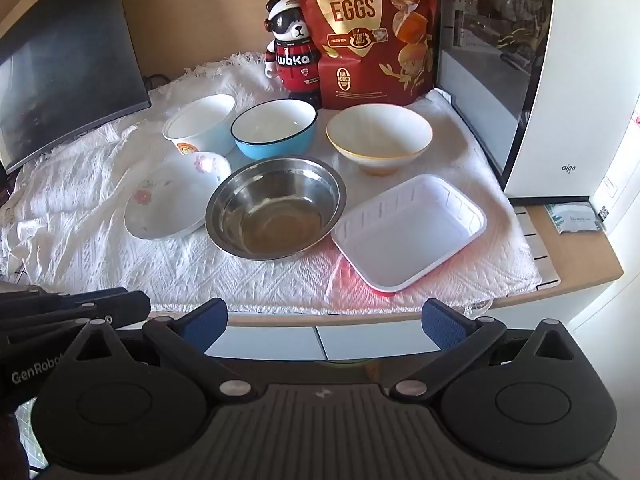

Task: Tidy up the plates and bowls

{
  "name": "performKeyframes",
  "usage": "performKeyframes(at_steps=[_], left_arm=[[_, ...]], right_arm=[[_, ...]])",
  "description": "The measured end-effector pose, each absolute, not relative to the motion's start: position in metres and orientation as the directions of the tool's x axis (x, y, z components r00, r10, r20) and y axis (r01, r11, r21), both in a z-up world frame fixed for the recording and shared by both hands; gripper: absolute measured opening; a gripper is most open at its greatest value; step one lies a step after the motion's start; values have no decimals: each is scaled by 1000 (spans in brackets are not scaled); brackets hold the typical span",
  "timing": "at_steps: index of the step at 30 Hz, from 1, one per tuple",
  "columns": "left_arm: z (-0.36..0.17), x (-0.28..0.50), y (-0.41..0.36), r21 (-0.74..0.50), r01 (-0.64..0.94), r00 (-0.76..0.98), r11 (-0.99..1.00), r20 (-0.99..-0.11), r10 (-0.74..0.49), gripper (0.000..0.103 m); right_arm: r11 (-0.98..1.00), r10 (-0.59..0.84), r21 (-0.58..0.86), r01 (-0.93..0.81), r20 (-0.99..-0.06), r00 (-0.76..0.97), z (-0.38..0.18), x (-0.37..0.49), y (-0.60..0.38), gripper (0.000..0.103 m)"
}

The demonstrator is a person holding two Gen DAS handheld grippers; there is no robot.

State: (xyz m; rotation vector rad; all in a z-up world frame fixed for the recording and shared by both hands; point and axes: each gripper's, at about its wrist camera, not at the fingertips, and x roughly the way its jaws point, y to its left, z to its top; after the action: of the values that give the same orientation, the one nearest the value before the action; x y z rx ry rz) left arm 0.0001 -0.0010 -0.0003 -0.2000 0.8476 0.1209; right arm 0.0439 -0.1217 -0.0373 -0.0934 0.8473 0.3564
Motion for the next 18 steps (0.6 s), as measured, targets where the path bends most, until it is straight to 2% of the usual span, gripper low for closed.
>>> performKeyframes(at_steps=[18], left_arm=[[-3,-4,0,-145,-223,613,964,-790,23,15]], right_arm=[[928,288,80,-364,-775,563,-41,41,-121,103]])
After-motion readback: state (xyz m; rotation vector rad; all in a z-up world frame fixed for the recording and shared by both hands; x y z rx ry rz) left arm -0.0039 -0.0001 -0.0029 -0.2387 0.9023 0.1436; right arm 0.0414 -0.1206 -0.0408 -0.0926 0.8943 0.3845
